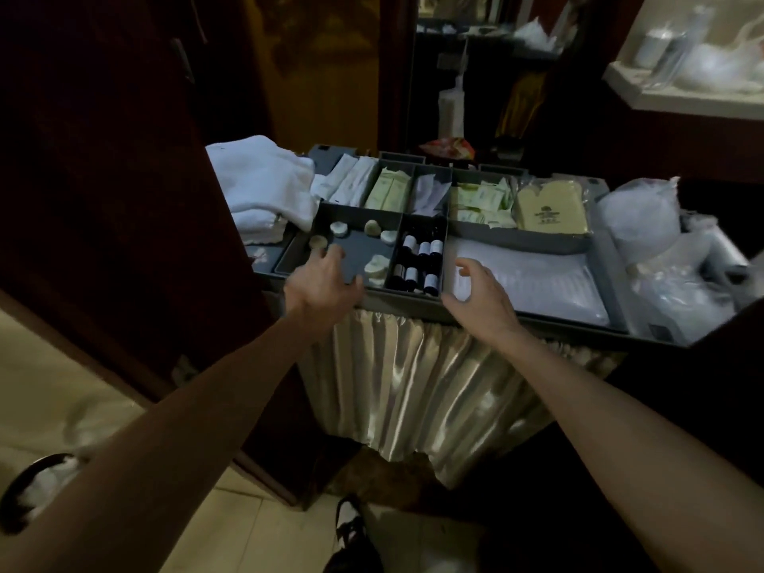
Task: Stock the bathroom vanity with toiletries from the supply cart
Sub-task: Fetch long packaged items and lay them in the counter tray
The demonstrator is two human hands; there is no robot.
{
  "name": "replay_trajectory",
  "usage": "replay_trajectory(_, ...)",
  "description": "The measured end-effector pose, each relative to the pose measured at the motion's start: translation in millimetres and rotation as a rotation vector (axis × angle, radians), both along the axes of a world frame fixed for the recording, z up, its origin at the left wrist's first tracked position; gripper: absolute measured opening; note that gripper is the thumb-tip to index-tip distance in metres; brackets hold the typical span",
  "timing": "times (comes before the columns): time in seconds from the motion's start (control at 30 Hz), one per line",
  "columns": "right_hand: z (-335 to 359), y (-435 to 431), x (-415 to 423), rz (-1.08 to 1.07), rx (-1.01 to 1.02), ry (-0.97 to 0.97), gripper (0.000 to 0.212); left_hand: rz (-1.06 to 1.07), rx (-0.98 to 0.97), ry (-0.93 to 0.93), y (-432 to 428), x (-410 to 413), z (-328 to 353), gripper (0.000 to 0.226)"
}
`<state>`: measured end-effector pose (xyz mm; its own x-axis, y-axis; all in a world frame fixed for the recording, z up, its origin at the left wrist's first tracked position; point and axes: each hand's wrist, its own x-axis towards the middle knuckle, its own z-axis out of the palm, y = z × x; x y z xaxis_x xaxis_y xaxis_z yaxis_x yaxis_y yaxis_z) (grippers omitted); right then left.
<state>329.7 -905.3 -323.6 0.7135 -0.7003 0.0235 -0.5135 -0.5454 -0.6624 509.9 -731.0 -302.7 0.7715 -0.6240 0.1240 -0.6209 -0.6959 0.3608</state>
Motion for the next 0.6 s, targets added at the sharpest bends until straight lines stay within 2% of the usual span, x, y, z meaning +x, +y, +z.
replay_trajectory(0.23, 7.7, -54.7, 85.8, -0.021, -0.093, 0.020, 0.054, 0.028, -0.168, 0.000, -56.5, 91.6, -10.9, 0.035)
replay_trajectory(0.6, 6.9, -89.1, 178.1, 0.040, -0.064, 0.047, 0.045, 0.021, -0.193, 0.047, -116.3, 156.2, -27.1, 0.037)
